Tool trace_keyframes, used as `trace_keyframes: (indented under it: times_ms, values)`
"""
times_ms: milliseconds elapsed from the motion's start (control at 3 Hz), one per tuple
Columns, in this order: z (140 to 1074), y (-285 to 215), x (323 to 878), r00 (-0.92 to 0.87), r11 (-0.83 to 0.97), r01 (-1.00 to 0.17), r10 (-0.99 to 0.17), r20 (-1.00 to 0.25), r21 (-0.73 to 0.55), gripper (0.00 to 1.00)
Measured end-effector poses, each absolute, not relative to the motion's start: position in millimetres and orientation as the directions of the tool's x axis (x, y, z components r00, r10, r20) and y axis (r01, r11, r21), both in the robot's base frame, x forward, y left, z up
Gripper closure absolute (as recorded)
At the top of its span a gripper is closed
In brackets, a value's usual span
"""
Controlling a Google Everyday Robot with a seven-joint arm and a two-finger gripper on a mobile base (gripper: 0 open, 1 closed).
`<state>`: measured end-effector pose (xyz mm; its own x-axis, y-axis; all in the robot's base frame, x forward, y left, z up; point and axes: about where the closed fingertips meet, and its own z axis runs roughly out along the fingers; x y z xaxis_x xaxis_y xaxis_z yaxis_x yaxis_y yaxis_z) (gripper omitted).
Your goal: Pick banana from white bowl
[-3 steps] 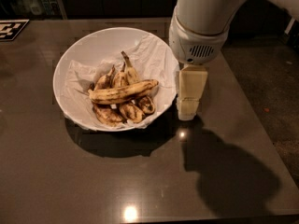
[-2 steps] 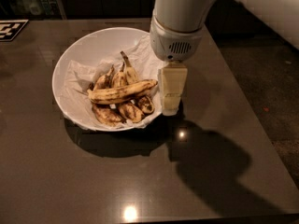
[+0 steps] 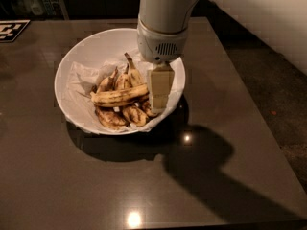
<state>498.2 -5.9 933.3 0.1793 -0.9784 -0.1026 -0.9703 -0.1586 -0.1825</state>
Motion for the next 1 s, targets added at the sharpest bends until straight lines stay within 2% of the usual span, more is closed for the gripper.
trace_keyframes:
  times_ms: [333,667,1000]
  values:
    - [929,6,497,0.212,-0.192,-0.967,-0.971,-0.107,-0.169,0.36]
    - [924,17,497,0.243,-0.226,-0.961,-0.966,-0.094,-0.161,0.36]
    - [919,26,499,0.275,-0.262,-0.952,-0.959,-0.071,-0.156,0.40]
